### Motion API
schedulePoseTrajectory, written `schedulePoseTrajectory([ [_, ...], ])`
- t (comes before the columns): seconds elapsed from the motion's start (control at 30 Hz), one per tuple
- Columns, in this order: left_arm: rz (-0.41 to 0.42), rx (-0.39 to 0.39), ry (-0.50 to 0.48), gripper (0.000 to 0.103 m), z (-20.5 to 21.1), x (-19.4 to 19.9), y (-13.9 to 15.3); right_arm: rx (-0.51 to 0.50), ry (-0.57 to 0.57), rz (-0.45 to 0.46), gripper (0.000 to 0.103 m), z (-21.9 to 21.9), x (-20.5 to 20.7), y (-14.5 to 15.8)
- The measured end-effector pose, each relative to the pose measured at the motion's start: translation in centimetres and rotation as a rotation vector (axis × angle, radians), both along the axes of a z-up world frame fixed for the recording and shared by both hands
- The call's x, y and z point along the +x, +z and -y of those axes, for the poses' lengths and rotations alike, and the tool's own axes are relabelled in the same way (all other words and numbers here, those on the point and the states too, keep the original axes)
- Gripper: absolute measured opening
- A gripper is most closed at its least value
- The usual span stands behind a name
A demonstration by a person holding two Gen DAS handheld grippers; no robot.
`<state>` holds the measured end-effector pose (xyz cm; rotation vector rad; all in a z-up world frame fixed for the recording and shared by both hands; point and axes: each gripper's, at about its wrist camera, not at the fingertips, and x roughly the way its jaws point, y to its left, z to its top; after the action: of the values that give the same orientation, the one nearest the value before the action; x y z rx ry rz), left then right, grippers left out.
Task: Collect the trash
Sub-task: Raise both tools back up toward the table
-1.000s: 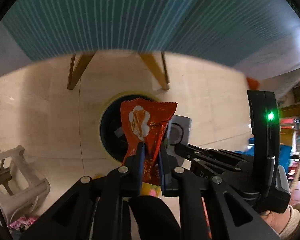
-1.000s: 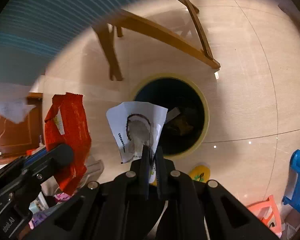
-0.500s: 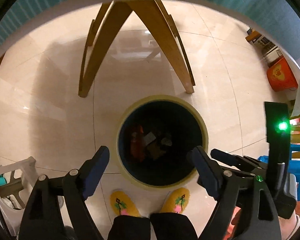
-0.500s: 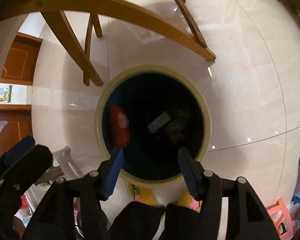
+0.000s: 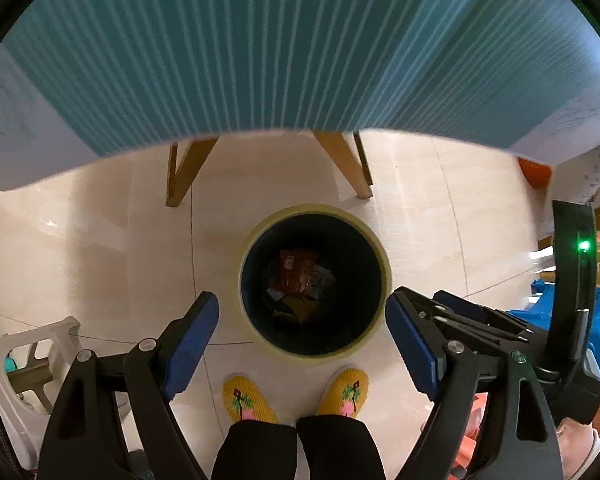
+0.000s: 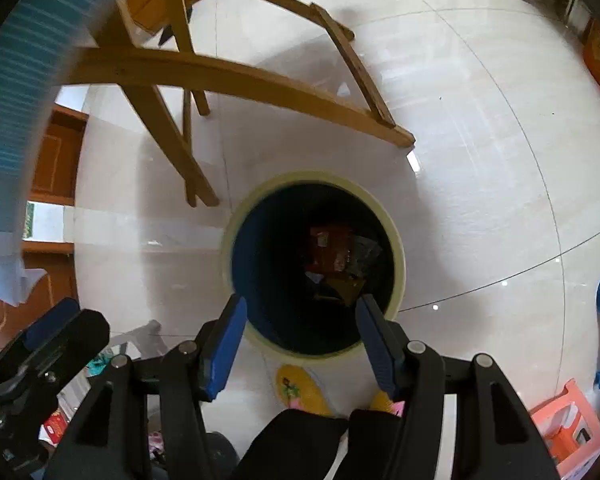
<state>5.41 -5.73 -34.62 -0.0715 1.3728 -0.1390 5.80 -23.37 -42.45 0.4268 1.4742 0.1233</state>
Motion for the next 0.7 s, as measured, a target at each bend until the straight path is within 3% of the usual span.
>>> schedulePoseTrajectory([
  [0.17, 0.033, 0.001, -0.052, 0.084, -0.3, -1.0, 5.0, 0.005, -0.020, 0.045, 0.057, 0.3, -1.3, 5.2],
  [0.47, 0.137, 0.006, -0.194, 0.084, -1.0, -1.5, 17.9, 0.056, -0.099, 0.157, 0.057, 0.9, -3.3, 16.8],
  [0.7, 0.278, 0.076, -0.184, 0.084, -2.2, -0.7, 28.7, 0.061, -0.122, 0.267, 0.057, 0.4, -4.2, 27.0],
])
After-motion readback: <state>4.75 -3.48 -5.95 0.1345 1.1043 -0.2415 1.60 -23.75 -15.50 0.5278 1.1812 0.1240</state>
